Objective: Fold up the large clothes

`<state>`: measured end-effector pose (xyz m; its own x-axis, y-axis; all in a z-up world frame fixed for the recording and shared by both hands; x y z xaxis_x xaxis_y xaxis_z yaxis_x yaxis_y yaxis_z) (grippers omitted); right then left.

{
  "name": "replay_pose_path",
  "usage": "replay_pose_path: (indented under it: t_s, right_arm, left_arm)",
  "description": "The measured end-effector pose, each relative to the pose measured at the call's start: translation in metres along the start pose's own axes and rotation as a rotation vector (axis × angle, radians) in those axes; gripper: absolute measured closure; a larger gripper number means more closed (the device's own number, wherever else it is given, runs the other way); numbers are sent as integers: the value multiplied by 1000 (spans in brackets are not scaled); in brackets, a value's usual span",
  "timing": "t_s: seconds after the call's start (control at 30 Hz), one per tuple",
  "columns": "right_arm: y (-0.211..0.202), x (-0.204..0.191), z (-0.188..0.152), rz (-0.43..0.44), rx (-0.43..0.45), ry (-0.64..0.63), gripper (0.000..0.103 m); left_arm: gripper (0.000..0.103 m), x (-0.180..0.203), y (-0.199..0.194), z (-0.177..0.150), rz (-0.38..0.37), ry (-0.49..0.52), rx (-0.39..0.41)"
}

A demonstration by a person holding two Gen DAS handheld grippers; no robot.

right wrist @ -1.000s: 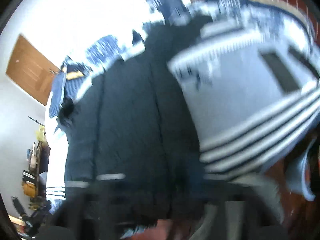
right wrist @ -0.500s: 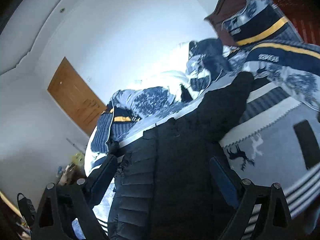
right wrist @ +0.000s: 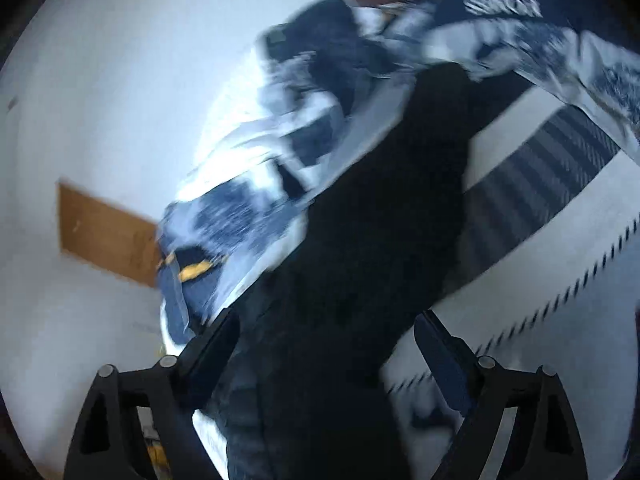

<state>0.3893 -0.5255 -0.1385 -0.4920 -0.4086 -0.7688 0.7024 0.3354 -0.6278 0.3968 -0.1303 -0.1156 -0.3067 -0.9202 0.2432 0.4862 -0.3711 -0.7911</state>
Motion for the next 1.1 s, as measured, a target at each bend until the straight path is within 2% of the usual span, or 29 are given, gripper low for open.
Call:
replay_pose_path:
  t_s: [0.17, 0.23, 0.33, 0.4, 0.47, 0.5, 0.57, 0.63, 0.77, 0.83, 0.9, 0.97, 1.03, 1.1]
  right_arm:
    - [65, 47, 80, -103, 10, 124, 15]
    - [95, 64, 105, -175, 26, 119, 28]
    - [121, 86, 132, -166, 53, 164, 29]
    - [130, 95, 138, -193, 74, 176, 30]
    - [132, 92, 139, -213, 117, 135, 72]
    - [135, 89, 138, -247, 106, 117, 93]
    - [136, 84, 132, -256, 72, 111, 96]
    - [115, 64, 126, -274, 134, 55, 99]
    - [54, -28, 85, -301, 238, -223, 100]
    - [26, -79, 46, -289, 269, -360, 100]
    - [7, -132, -2, -296, 301, -524, 100]
    - [-10, -175, -60, -239, 322, -676, 100]
    - [-8, -209, -116, -210, 315, -808, 100]
    - [3, -228, -179, -139, 276, -914, 100]
  left_arm:
    - [12, -10, 38, -12, 7, -16, -56]
    - [12, -16, 40, -16, 22, -15, -56]
    - [12, -23, 40, -21, 35, -13, -57]
    - [12, -24, 41, -22, 34, -14, -62]
    - [12, -23, 40, -22, 28, -12, -63]
    - [12, -21, 37, -22, 26, -10, -61]
    - [12, -19, 28, -20, 24, -5, -51]
    - [12, -18, 14, -17, 22, -6, -32]
    - [12, -17, -21, -14, 30, -2, 10]
    - [12, -19, -34, -13, 19, -15, 24]
    - [12, -25, -53, -13, 31, -22, 47]
    - [12, -34, -71, -14, 58, -25, 68]
    - [12, -48, -83, -17, 91, -40, 75]
    - [12, -65, -91, -22, 122, -62, 73]
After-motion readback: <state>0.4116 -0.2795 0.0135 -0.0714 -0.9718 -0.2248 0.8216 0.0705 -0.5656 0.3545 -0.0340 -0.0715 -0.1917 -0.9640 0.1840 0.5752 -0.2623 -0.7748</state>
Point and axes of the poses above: each gripper's, at about its wrist camera, not at the fingertips, and y roughly the way its jaws point, x to its right, z to its top, the point moved 3 cm from there along y, roughly the way its jaws point, and after that the axes turned 8 degrees about y, right-handed, at the moved point
